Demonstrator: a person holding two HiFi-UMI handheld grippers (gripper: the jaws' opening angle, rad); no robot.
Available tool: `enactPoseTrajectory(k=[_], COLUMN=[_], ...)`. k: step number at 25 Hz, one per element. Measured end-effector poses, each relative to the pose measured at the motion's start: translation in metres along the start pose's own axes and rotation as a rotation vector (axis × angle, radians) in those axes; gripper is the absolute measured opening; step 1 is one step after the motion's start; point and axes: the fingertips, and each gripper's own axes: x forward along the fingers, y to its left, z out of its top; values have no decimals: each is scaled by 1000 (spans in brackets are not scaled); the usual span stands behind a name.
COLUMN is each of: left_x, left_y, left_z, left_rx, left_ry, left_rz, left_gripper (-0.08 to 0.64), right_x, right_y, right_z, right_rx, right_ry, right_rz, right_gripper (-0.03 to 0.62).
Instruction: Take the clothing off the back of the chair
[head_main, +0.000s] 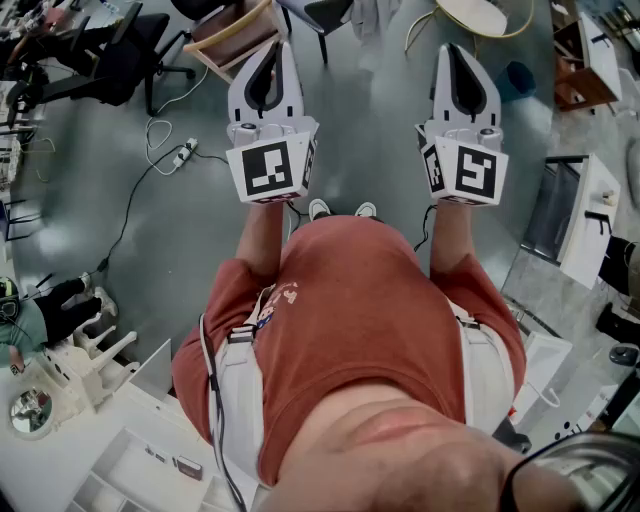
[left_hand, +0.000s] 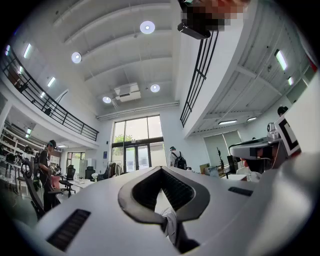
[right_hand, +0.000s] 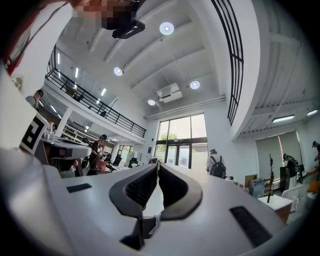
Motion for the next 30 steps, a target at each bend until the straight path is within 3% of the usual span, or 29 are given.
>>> enactPoseTrajectory(k=[12,30], left_x=[0,-8], left_y=[-22,-97], left_z=[-1,-61], left_rx=[-11,-5], left_ry=[11,153], left_rz=[-19,0], left_gripper=[14,14], right_x=[-12,-56], right_y=[-16,-71], right_z=[-6,-79], right_rx=[32,198], right_ry=[8,116], right_rz=[-13,7], right_gripper=[29,29])
